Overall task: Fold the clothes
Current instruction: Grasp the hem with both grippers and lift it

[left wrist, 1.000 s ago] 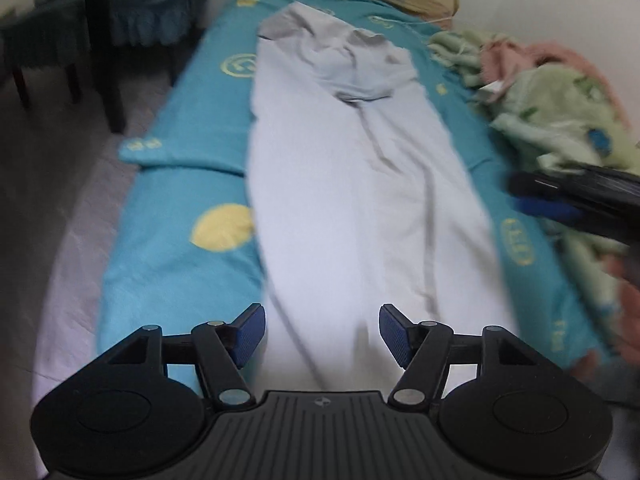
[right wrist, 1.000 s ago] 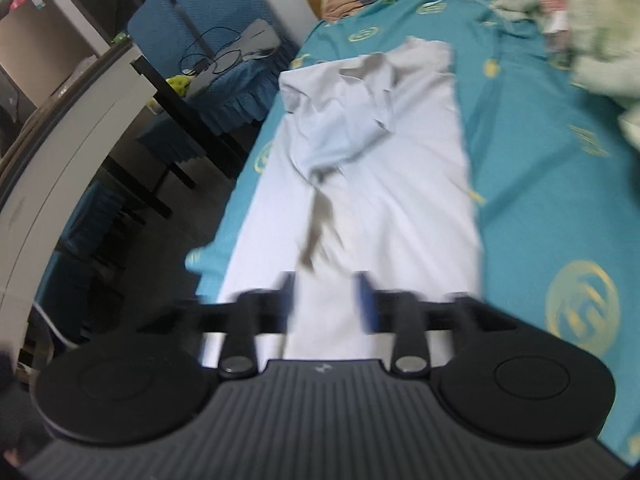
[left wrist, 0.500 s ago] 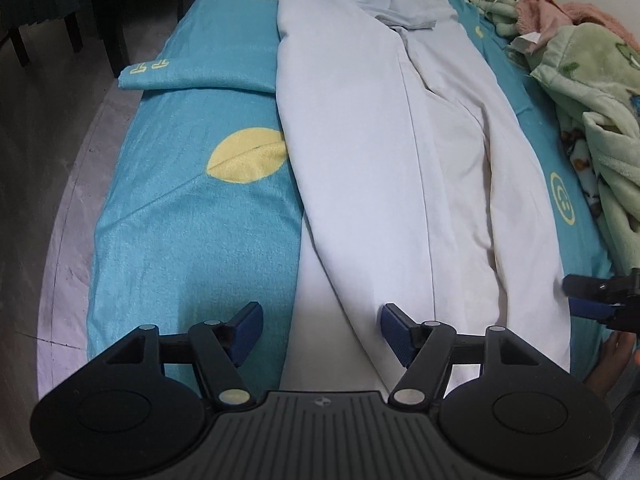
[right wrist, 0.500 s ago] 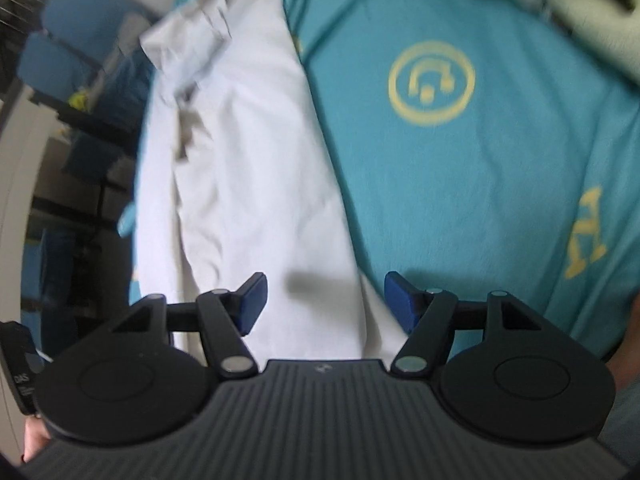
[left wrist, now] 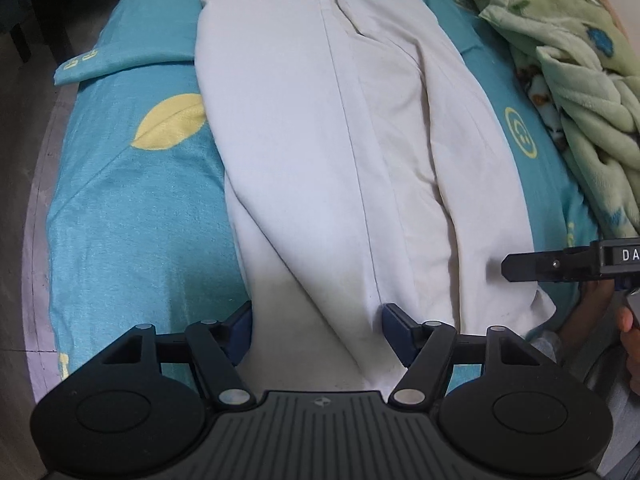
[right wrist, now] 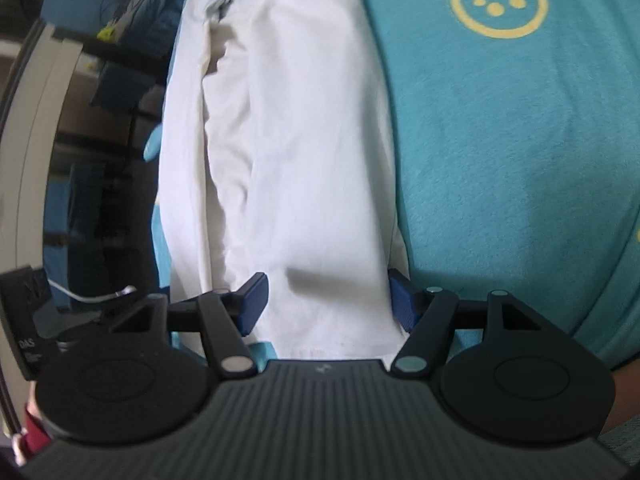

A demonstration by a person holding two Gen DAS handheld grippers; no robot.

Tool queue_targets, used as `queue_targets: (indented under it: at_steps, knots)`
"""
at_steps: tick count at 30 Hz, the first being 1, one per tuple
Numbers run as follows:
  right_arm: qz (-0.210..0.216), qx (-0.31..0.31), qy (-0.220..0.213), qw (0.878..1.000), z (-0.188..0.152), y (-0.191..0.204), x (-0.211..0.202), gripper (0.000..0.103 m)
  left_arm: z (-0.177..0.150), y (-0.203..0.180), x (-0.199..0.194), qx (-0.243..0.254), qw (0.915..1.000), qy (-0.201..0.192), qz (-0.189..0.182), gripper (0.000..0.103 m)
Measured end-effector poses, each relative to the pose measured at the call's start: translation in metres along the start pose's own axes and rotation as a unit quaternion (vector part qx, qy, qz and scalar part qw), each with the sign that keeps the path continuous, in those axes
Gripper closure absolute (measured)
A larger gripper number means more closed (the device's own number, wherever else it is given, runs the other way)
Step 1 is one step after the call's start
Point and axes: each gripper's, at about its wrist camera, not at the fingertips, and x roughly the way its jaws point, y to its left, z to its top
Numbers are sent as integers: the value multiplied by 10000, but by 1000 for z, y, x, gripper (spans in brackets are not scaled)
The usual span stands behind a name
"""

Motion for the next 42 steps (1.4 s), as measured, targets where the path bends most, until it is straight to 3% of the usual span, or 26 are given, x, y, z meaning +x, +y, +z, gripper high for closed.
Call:
queue_targets:
  at_steps: [5,7,10,13,17,23,30,34,38,42]
  knots:
    - [-379,-659,222,9969,-12,16,5,58,-3,-12,-5,284,9992,209,-179,50]
    - [-561,-854,278,9944,-16,21,7,83,-5,-21,-7,450,9984,287,-169,56]
    - [-691,-1117,292,9909,-19,27,6,91,-6,-27,-11,580,9978,309,-108,69]
    - [-619,-1199,173,9907,-19,31,-1,93,-6,-25,-15,559,9981,251,-1,88]
    - [-143,-978,-134,9950,-14,33,-25,94,-6,-19,-31,393,9992,66,-66,94]
    - [447,-749,-617,9943,-6,33,-66,94,7,-15,-82,-109,9975,-575,-393,97]
    - [1048,-721,-1427,9816,13,45,-138,94,44,-41,-177,-546,9800,-1710,-864,98]
    - [1172,-912,-1780,9728,19,57,-176,94,45,-62,-209,-638,9719,-2062,-936,98]
    - [1171,-993,-1930,9691,0,50,-192,94,16,-81,-219,-744,9661,-2237,-1057,98]
    - [1139,-1054,-1899,9694,-40,31,-195,94,-31,-91,-205,-779,9655,-2138,-1265,98]
